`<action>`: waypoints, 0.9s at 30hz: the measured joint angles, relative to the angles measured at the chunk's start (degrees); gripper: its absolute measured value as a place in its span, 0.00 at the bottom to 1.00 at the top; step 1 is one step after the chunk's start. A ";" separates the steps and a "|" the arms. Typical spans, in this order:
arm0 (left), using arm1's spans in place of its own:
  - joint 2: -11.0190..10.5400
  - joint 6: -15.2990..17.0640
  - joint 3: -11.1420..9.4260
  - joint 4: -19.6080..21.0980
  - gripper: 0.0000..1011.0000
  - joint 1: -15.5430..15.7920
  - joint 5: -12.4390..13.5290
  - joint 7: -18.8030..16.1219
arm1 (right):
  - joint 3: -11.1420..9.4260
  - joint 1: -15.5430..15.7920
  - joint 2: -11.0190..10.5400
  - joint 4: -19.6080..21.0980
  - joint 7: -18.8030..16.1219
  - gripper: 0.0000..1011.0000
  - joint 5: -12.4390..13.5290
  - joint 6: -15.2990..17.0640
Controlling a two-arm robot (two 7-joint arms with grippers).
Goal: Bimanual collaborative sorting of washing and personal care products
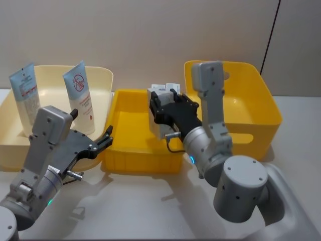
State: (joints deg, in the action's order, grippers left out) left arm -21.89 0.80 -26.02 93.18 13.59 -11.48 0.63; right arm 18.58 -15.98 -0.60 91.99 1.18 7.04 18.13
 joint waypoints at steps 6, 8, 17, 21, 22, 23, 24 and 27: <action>0.00 0.00 0.00 0.00 0.99 0.00 0.00 0.00 | -0.60 -1.11 0.38 1.35 -0.48 0.47 0.24 0.24; 0.00 0.00 -0.01 0.00 0.99 0.00 0.00 0.00 | -0.90 -1.63 0.43 1.93 -0.61 0.47 0.25 0.30; 0.00 0.00 0.00 0.00 0.99 0.00 0.00 0.00 | -3.51 -3.77 -0.30 4.92 -0.29 0.47 -0.34 0.86; 0.00 0.00 0.00 0.00 0.99 0.00 0.00 0.00 | -4.83 -4.33 -1.02 6.14 0.28 0.47 -0.99 1.36; 0.00 0.00 0.00 0.00 0.99 0.00 0.00 0.00 | -5.42 -4.50 -1.43 6.66 0.52 0.47 -1.31 1.57; 0.00 0.00 0.00 0.00 0.99 0.00 0.00 0.00 | -5.70 -4.56 -1.63 6.88 0.65 0.47 -1.53 1.74; 0.00 0.00 0.00 0.00 0.99 0.00 0.00 0.00 | -5.97 -4.62 -1.82 7.10 0.80 0.47 -1.70 1.87; 0.00 0.00 0.00 0.00 0.99 0.00 0.00 0.00 | -6.96 -4.74 -2.56 7.81 1.11 0.47 -2.21 2.32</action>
State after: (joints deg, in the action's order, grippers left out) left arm -21.90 0.80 -26.03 93.18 13.59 -11.48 0.63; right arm 11.62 -20.73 -3.17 99.80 2.30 4.83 20.45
